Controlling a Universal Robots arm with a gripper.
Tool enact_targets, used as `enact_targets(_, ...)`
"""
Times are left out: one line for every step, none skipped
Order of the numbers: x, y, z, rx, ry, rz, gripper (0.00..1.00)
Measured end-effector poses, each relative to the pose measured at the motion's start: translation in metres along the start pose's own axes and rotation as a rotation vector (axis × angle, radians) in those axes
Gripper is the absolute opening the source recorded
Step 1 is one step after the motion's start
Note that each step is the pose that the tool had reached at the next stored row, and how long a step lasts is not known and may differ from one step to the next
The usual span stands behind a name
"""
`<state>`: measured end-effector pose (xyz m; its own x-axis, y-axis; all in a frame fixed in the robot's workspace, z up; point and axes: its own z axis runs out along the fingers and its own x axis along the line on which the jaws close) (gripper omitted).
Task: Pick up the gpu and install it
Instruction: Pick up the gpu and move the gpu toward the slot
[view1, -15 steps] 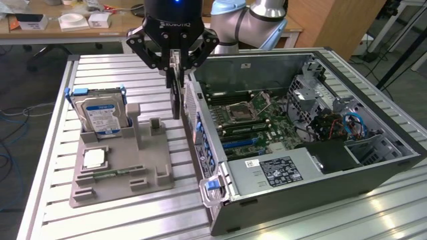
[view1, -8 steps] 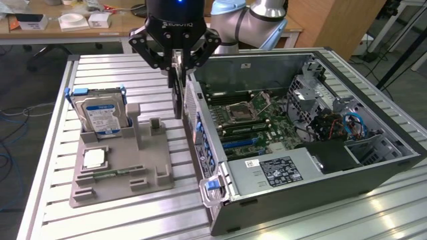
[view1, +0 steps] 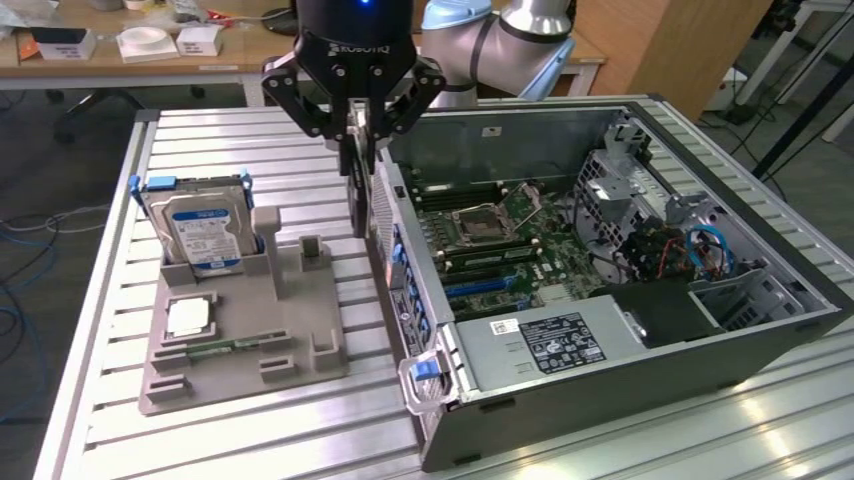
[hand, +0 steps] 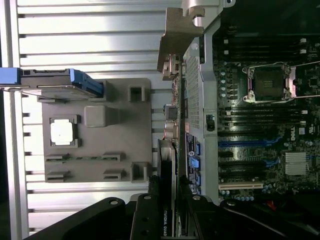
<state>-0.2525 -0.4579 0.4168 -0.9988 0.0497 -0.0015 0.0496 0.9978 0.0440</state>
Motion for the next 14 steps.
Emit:
enact_targets(-0.0004,0.0,0.0,0.0,0.0,0.0,0.26)
enact_targets(-0.0006,0.0,0.0001,-0.0001,0.0,0.0,0.26)
enact_targets(-0.0009,0.0,0.0001,-0.0001,0.0,0.0,0.26)
enact_targets(-0.0013,0.0001,0.0001,0.0,0.0,0.0,0.26)
enact_targets(-0.0015,0.0001,0.0,0.0,0.0,0.0,0.26)
enact_targets(-0.0017,0.0001,0.0,0.0,0.0,0.0,0.26)
enact_targets(-0.0021,0.0001,0.0001,0.0,0.0,0.0,0.26)
enact_targets(-0.0025,0.0001,0.0001,-0.0001,0.0,0.0,0.26)
enact_targets(-0.0029,0.0002,0.0001,0.0,0.0,0.0,0.26)
enact_targets(-0.0031,0.0002,0.0001,-0.0001,0.0,0.0,0.26)
enact_targets(-0.0035,0.0002,0.0,0.0,0.0,0.0,0.26)
enact_targets(-0.0038,0.0002,0.0001,0.0,0.0,0.0,0.26)
enact_targets(-0.0041,0.0002,0.0001,0.0,0.0,0.0,0.26)
enact_targets(-0.0043,0.0002,0.0001,-0.0001,0.0,0.0,0.26)
